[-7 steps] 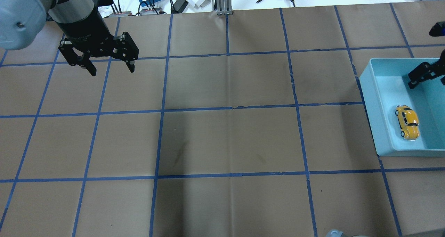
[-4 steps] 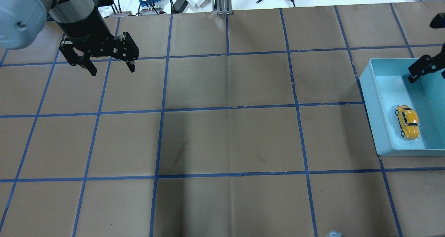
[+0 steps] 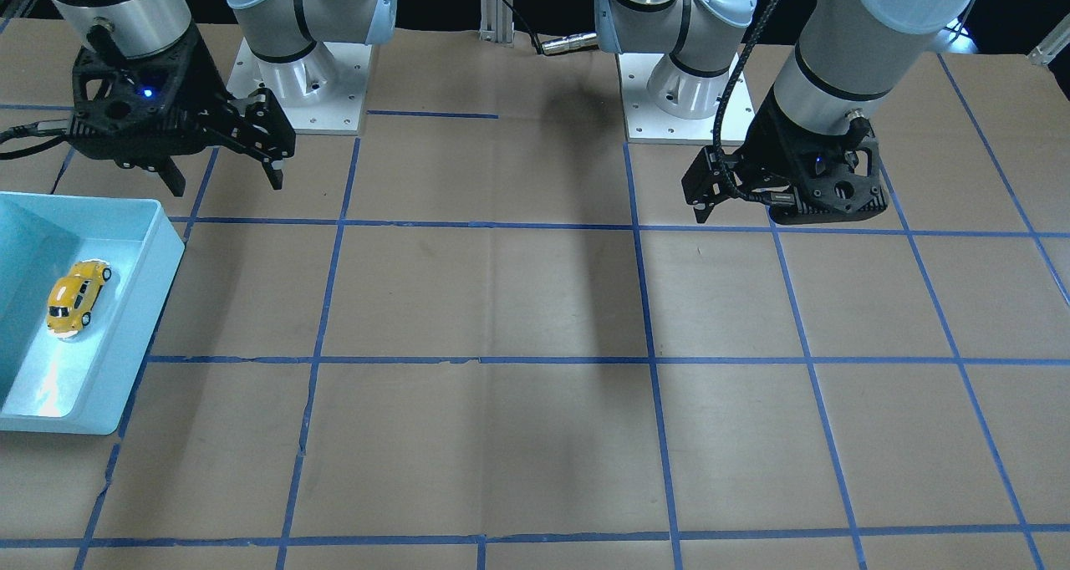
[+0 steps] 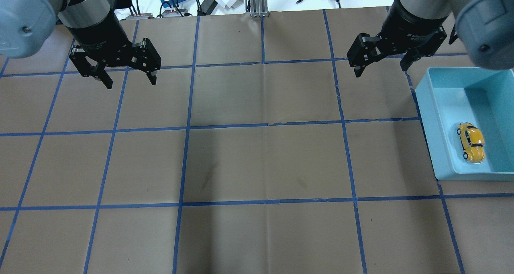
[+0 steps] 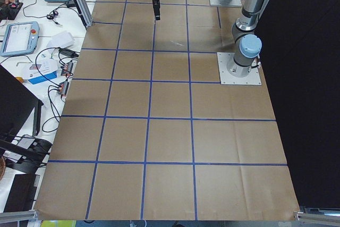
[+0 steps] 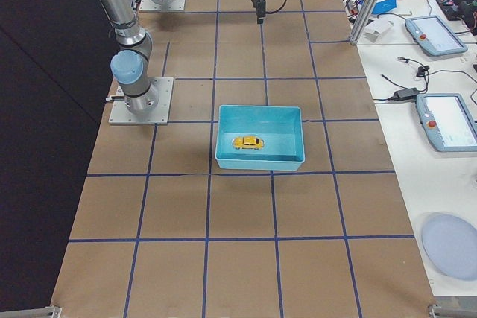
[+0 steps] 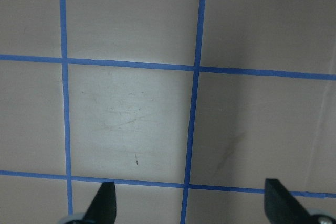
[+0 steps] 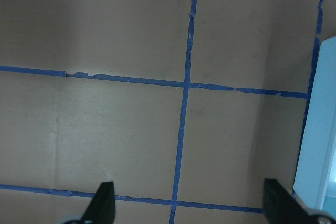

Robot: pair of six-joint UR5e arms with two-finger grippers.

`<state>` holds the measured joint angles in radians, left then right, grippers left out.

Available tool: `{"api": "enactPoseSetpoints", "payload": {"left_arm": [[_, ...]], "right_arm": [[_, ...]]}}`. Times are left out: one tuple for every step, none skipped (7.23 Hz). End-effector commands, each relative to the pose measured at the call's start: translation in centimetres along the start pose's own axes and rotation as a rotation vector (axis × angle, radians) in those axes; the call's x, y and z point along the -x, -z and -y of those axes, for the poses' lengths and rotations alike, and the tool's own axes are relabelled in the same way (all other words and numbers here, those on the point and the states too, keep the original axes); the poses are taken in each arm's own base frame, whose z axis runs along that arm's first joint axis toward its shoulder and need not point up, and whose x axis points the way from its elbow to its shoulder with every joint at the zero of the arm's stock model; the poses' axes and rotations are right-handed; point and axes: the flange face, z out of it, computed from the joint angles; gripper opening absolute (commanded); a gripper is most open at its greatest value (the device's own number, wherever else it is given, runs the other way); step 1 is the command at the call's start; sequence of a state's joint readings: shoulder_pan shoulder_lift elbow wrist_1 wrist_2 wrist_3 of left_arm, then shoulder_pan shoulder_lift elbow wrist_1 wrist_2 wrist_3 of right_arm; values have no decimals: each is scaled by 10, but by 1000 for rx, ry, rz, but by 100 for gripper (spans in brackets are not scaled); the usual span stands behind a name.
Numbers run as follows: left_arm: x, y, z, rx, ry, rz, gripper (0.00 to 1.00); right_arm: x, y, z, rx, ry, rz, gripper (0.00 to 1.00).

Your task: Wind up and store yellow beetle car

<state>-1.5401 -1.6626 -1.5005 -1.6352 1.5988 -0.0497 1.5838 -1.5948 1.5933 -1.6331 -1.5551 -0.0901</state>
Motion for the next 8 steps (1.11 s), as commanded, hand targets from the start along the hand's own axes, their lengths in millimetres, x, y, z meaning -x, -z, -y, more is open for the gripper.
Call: {"api": "enactPoseSetpoints", "payload": {"left_arm": [[0,1,2,-2,-1,1,100],[0,1,2,-2,-1,1,100],[0,0,2,0,-1,1,100],[0,0,2,0,-1,0,100],[0,-1,2,2,-1,0,100],[0,0,2,0,-1,1,100],[0,0,2,0,-1,1,100],[0,0,2,0,-1,1,100]], "right_arm": [[7,-4,-3,7,3,1,100],[6,-4,-2,10,21,-9,100],[6,-5,-2,11,12,-9,100],[6,-5,-2,11,7,-9,100],[6,-6,-3,14,7,-11,100],[5,-4,-3,11,7,-9,100],[6,-4,-2,7,6,-13,100],[6,-5,-2,10,6,-11,100]]}}
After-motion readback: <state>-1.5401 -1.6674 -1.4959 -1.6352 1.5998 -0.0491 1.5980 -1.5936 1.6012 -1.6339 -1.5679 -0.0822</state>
